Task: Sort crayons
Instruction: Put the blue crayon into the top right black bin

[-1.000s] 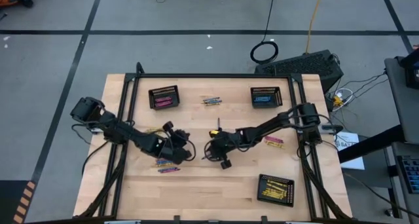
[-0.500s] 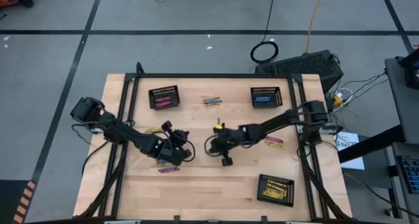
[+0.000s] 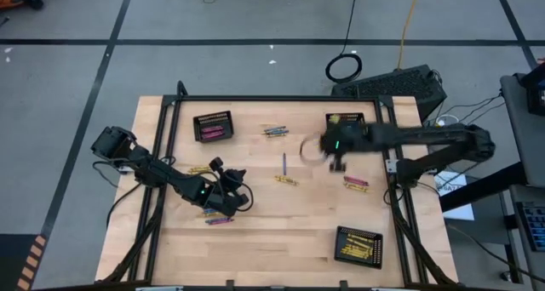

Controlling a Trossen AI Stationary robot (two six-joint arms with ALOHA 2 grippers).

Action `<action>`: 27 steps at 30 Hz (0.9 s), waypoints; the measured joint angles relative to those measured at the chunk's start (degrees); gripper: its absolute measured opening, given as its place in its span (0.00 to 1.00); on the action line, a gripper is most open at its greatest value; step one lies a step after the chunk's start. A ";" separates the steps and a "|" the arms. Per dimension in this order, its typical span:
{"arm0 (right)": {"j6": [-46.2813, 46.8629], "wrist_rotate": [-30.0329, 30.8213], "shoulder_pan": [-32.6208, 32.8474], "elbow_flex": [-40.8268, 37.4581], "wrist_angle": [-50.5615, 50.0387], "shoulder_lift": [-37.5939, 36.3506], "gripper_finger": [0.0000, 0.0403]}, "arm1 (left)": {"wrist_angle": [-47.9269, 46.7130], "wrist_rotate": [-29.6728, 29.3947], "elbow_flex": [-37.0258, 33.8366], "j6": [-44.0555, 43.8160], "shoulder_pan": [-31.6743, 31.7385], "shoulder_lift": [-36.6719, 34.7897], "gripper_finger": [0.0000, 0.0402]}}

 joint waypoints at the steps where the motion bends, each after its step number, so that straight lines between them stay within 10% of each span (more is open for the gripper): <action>1: -0.75 0.00 -3.54 0.00 -2.12 -0.68 0.00 | 0.00 -0.36 0.00 0.00 0.00 0.00 0.00; 12: -24.17 -13.14 -33.26 -3.80 3.48 7.58 0.00 | -0.02 -1.87 0.00 0.07 0.00 0.00 0.00; 27: -21.11 -12.04 -36.32 -2.54 5.37 14.52 0.28 | 0.00 -0.70 0.00 0.02 -0.47 0.02 0.00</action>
